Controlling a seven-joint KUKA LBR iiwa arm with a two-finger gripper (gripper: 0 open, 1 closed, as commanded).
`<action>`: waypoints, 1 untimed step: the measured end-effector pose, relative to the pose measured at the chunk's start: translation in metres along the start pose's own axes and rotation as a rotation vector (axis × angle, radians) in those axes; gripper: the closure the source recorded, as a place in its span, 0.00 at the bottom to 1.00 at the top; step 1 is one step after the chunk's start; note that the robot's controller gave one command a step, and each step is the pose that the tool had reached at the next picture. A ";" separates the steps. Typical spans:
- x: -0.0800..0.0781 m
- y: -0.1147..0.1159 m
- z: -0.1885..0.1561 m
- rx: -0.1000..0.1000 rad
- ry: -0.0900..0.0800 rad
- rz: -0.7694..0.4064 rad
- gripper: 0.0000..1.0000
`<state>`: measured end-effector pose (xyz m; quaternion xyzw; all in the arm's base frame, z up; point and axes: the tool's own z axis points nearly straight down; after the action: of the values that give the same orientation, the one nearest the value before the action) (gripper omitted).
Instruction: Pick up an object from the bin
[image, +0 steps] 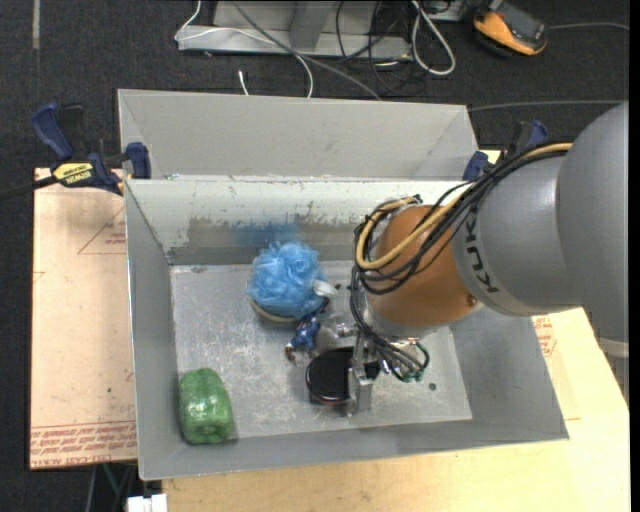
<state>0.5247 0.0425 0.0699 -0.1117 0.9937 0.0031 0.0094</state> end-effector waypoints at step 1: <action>0.007 0.002 0.000 0.000 0.001 0.015 1.00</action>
Offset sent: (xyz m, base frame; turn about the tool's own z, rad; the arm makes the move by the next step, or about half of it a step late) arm 0.0000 0.0000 0.0000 0.0000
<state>0.5174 0.0424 0.0695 -0.1044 0.9945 0.0033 0.0087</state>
